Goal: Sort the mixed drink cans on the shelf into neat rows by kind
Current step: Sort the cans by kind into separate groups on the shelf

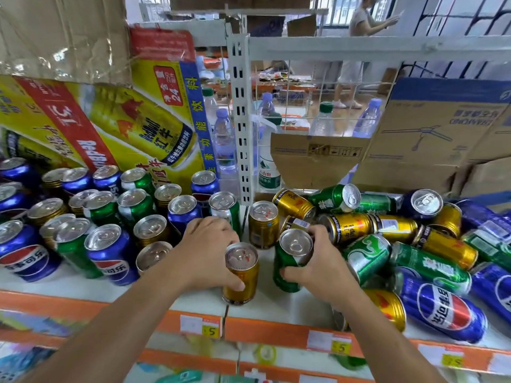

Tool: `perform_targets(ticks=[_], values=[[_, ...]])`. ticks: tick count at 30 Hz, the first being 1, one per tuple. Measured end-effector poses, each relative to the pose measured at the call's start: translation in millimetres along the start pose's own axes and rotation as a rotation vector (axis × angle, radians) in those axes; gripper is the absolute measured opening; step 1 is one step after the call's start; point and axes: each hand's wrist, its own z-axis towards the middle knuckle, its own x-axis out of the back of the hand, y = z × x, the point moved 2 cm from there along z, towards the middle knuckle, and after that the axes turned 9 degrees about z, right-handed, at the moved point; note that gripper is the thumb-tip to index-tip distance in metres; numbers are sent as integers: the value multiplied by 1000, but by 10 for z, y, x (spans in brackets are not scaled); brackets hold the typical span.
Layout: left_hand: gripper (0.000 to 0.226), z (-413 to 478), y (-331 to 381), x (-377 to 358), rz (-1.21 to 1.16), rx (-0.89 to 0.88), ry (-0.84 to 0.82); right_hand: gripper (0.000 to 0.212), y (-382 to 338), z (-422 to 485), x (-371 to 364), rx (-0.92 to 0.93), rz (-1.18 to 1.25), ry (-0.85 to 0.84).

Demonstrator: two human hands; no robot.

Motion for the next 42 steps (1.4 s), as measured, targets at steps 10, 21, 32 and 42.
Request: perform_targets(ticks=[10,21,32,42], values=[[81,-80,-37,-52,106,-44,-106,66,18,15,39,108,-118,-216],[45,182,-72,274,-118,-107,36,48,13,598,277,60,-847,-27],[57,1030,171,314,152,-240,37,61,107,662,176,78,-1035,21],[69,1172,-80,303,44,-212,-43,54,-51,719,237,-9,-775,-93]])
